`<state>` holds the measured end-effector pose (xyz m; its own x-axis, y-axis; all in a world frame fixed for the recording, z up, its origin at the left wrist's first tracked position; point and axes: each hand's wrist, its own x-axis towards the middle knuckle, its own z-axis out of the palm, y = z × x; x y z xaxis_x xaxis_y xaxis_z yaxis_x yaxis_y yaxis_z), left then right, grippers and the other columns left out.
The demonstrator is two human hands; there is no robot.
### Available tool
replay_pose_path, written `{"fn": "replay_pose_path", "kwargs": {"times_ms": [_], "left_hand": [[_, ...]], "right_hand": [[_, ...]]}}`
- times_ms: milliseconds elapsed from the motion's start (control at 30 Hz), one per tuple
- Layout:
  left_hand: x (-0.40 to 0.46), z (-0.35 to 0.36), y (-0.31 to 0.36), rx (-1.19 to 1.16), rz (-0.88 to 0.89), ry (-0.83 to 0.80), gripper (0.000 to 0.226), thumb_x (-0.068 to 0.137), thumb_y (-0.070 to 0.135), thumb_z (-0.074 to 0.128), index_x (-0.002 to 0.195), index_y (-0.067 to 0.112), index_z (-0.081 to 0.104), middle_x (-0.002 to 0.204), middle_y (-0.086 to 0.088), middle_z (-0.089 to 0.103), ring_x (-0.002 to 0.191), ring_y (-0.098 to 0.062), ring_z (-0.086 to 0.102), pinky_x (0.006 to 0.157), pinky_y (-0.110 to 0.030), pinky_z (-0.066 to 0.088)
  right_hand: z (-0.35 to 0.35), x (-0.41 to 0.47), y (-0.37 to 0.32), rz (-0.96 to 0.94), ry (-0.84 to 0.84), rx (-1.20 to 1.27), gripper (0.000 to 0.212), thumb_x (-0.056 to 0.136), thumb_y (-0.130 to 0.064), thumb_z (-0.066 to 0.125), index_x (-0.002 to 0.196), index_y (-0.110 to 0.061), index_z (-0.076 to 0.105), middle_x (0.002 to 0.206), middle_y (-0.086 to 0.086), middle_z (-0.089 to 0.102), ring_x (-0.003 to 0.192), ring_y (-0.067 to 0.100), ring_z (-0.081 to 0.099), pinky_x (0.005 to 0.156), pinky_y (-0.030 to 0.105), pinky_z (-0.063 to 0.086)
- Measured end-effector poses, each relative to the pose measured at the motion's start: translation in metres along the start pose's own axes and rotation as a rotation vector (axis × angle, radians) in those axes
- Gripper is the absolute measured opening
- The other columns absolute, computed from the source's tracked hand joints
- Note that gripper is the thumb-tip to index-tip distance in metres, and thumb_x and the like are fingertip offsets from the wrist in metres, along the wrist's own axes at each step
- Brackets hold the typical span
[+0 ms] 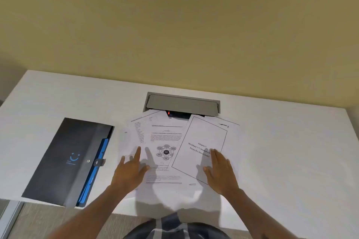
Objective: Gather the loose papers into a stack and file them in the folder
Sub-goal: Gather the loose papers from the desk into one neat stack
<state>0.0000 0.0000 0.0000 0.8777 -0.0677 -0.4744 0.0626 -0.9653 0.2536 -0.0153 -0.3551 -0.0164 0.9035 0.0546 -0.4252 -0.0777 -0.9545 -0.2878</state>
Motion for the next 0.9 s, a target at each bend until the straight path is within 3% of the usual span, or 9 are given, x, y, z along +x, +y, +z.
{"fn": "replay_pose_path", "kwargs": {"times_ms": [67, 100, 167, 233, 333, 433, 567, 733, 900], "left_hand": [[0.01, -0.002, -0.004, -0.058, -0.002, 0.064, 0.077, 0.102, 0.052, 0.049, 0.164, 0.02, 0.019, 0.131, 0.007, 0.073, 0.109, -0.023, 0.075, 0.102, -0.044, 0.056], [0.017, -0.002, -0.005, -0.091, -0.002, 0.101, 0.073, 0.101, 0.049, 0.052, 0.163, 0.021, 0.024, 0.129, 0.006, 0.075, 0.103, -0.024, 0.077, 0.092, -0.043, 0.061], [0.033, -0.006, -0.005, -0.189, -0.042, 0.134, 0.07, 0.099, 0.044, 0.06, 0.159, 0.021, 0.033, 0.136, 0.0, 0.071, 0.11, -0.029, 0.074, 0.091, -0.047, 0.062], [0.05, -0.006, -0.004, -0.279, -0.049, 0.111, 0.08, 0.094, 0.044, 0.068, 0.16, 0.018, 0.031, 0.153, -0.007, 0.055, 0.132, -0.034, 0.06, 0.101, -0.054, 0.056], [0.076, -0.001, -0.008, -0.206, 0.03, 0.041, 0.115, 0.08, 0.058, 0.077, 0.163, 0.011, 0.013, 0.171, -0.012, 0.023, 0.156, -0.034, 0.025, 0.121, -0.053, 0.033], [0.097, 0.002, -0.012, -0.137, 0.098, 0.003, 0.142, 0.062, 0.082, 0.072, 0.164, 0.016, -0.001, 0.175, -0.009, 0.004, 0.161, -0.035, 0.006, 0.124, -0.063, 0.014], [0.121, 0.01, -0.02, -0.002, 0.187, -0.058, 0.154, 0.053, 0.095, 0.063, 0.163, 0.022, -0.016, 0.174, -0.003, -0.015, 0.16, -0.035, -0.012, 0.121, -0.069, -0.001], [0.125, 0.02, -0.028, 0.115, 0.231, -0.093, 0.157, 0.056, 0.086, 0.073, 0.161, 0.021, -0.023, 0.173, -0.006, -0.022, 0.158, -0.036, -0.021, 0.121, -0.069, -0.007], [0.124, 0.022, -0.031, 0.165, 0.25, -0.067, 0.154, 0.057, 0.086, 0.072, 0.162, 0.023, -0.021, 0.173, -0.007, -0.016, 0.158, -0.035, -0.016, 0.12, -0.07, -0.008]], "right_hand": [[-0.008, 0.012, 0.003, 0.028, 0.021, 0.053, 0.084, 0.101, -0.046, 0.056, 0.166, -0.01, 0.018, 0.171, 0.009, 0.028, 0.158, 0.028, 0.026, 0.129, 0.048, 0.024], [-0.011, 0.02, 0.006, 0.046, 0.041, 0.076, 0.088, 0.096, -0.048, 0.064, 0.164, -0.009, 0.023, 0.167, 0.009, 0.035, 0.154, 0.03, 0.032, 0.127, 0.047, 0.029], [-0.02, 0.038, 0.009, 0.086, 0.08, 0.122, 0.094, 0.087, -0.05, 0.075, 0.16, -0.008, 0.032, 0.161, 0.009, 0.044, 0.148, 0.031, 0.041, 0.122, 0.045, 0.037], [-0.026, 0.053, 0.011, 0.12, 0.104, 0.172, 0.103, 0.081, -0.055, 0.08, 0.159, -0.007, 0.033, 0.16, 0.009, 0.045, 0.148, 0.031, 0.041, 0.12, 0.043, 0.039], [-0.03, 0.079, 0.02, 0.113, 0.132, 0.133, 0.126, 0.069, -0.075, 0.078, 0.161, -0.006, 0.027, 0.164, 0.012, 0.037, 0.153, 0.032, 0.034, 0.122, 0.05, 0.038], [-0.029, 0.1, 0.031, 0.132, 0.094, 0.069, 0.146, 0.058, -0.089, 0.07, 0.165, -0.009, 0.011, 0.173, 0.011, 0.018, 0.16, 0.031, 0.018, 0.125, 0.058, 0.028], [-0.026, 0.11, 0.04, 0.16, 0.006, -0.017, 0.159, 0.055, -0.093, 0.069, 0.166, -0.011, -0.011, 0.176, 0.009, -0.008, 0.163, 0.03, 0.0, 0.127, 0.061, 0.016], [-0.012, 0.108, 0.04, 0.161, -0.048, -0.06, 0.157, 0.062, -0.086, 0.072, 0.164, -0.005, -0.017, 0.177, 0.008, -0.01, 0.164, 0.027, -0.003, 0.128, 0.06, 0.015], [-0.009, 0.11, 0.039, 0.136, -0.024, -0.065, 0.154, 0.064, -0.083, 0.073, 0.165, -0.004, -0.011, 0.177, 0.008, -0.005, 0.164, 0.024, -0.004, 0.129, 0.058, 0.01]]}}
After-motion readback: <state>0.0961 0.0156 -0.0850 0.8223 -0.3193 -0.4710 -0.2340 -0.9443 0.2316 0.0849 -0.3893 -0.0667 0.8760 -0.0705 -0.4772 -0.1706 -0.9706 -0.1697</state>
